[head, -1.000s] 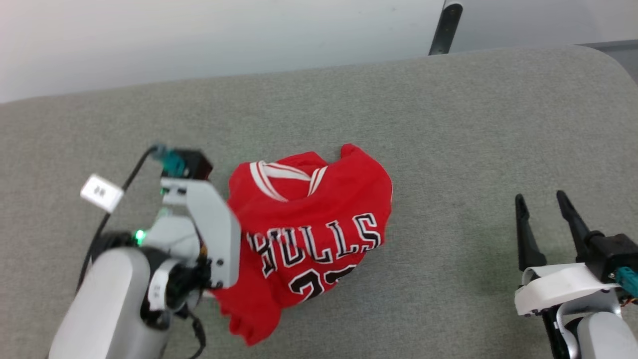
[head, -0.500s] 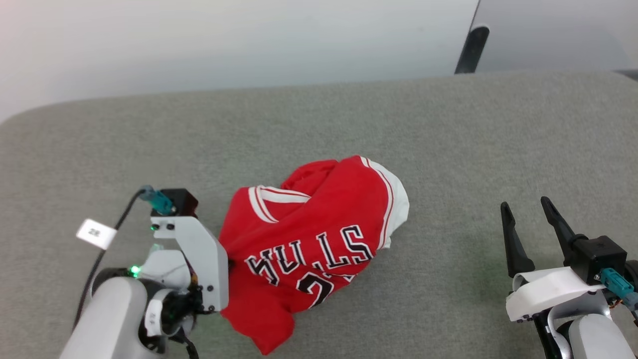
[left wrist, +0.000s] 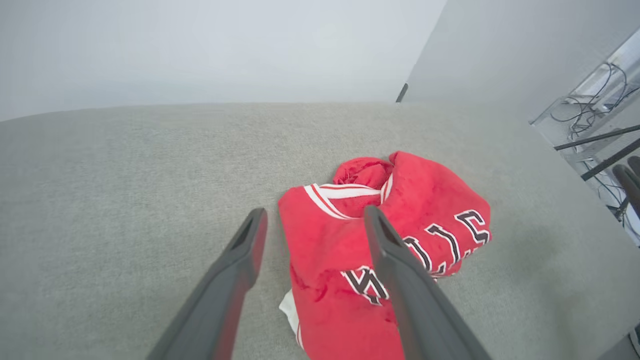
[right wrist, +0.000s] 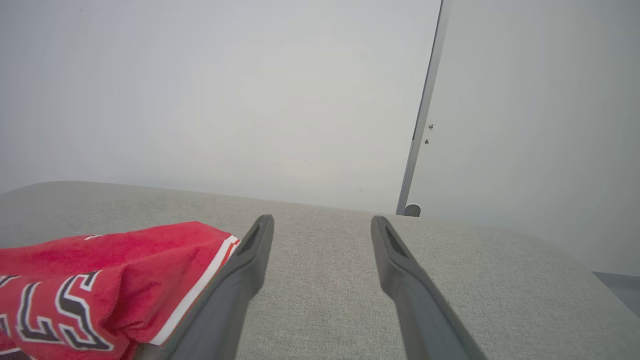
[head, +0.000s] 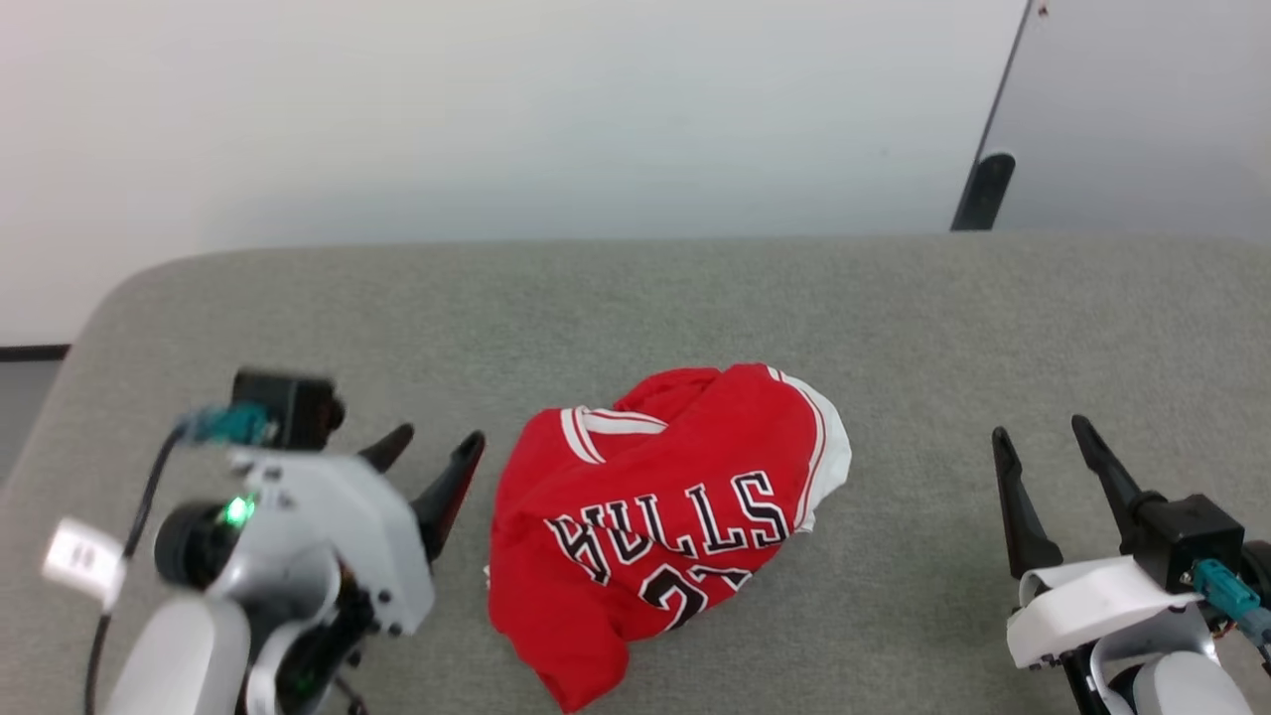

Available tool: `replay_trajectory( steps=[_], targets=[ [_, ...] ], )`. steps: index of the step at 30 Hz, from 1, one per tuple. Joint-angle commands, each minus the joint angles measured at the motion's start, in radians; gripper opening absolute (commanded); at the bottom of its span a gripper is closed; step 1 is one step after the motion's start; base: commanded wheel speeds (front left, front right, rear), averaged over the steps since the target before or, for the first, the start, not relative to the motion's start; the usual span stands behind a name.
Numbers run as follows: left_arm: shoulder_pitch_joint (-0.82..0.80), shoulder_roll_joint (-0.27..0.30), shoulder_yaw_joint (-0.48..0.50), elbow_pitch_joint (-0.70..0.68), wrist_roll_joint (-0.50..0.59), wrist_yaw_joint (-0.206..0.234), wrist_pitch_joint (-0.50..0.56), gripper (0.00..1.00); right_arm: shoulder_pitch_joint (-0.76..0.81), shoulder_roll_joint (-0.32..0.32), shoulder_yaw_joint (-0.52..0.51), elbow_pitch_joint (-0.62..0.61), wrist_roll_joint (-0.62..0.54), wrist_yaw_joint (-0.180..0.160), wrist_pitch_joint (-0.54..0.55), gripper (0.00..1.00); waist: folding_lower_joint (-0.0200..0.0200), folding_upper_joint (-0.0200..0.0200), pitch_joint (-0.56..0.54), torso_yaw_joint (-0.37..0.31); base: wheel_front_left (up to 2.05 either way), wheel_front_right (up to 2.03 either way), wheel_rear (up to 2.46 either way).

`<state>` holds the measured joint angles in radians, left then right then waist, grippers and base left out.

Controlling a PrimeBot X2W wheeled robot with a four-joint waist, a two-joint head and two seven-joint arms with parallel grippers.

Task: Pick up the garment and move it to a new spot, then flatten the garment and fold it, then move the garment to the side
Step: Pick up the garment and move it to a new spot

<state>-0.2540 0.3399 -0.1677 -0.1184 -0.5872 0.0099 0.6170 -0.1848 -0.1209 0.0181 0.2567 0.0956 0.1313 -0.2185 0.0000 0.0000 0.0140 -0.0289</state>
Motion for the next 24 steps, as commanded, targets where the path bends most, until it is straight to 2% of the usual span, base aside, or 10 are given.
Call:
replay_trajectory(
  steps=[1,6,7,11,16,17,18,19,24],
  targets=[
    [0.036,-0.002,0.013,-0.006,0.005,-0.009,-0.045,1.0,0.016,0.005,0.001,-0.004,0.0,-0.001,-0.004,1.0,0.0,0.0,-0.022,0.017,0.0,0.0,0.0],
    [0.121,0.003,0.05,-0.033,0.046,-0.06,-0.279,1.0,0.049,0.012,0.006,-0.009,0.0,-0.001,-0.012,1.0,0.0,0.0,-0.04,0.03,0.0,0.0,0.0],
    [0.121,0.003,0.05,-0.033,0.046,-0.06,-0.279,1.0,0.049,0.012,0.006,-0.009,0.0,-0.001,-0.012,1.0,0.0,0.0,-0.04,0.03,0.0,0.0,0.0],
    [0.203,0.005,0.078,-0.015,0.078,-0.079,-0.445,1.0,0.075,0.023,-0.004,-0.013,0.004,-0.001,-0.019,1.0,0.0,0.0,-0.054,0.041,0.0,0.0,0.0],
    [0.293,0.015,0.11,0.019,0.111,-0.085,-0.595,1.0,0.106,0.033,-0.03,-0.022,0.002,-0.001,-0.028,1.0,0.0,0.0,-0.072,0.059,0.0,0.0,0.0],
    [0.324,-0.002,0.126,0.032,0.099,-0.085,-0.654,1.0,0.116,0.037,-0.044,-0.026,0.0,-0.001,-0.03,1.0,0.0,0.0,-0.077,0.065,0.0,0.0,0.0],
    [0.324,-0.002,0.126,0.032,0.099,-0.085,-0.654,1.0,0.116,0.037,-0.044,-0.026,0.0,-0.001,-0.03,1.0,0.0,0.0,-0.077,0.065,0.0,0.0,0.0],
    [0.352,0.002,0.14,0.047,0.113,-0.085,-0.709,1.0,0.129,0.042,-0.057,-0.028,0.002,-0.001,-0.035,1.0,0.0,0.0,-0.082,0.073,0.0,0.0,0.0],
    [0.392,-0.01,0.158,0.086,0.125,-0.076,-0.791,1.0,0.147,0.049,-0.071,-0.035,-0.004,-0.001,-0.039,1.0,0.0,0.0,-0.086,0.081,0.0,0.0,0.0]
  ],
)
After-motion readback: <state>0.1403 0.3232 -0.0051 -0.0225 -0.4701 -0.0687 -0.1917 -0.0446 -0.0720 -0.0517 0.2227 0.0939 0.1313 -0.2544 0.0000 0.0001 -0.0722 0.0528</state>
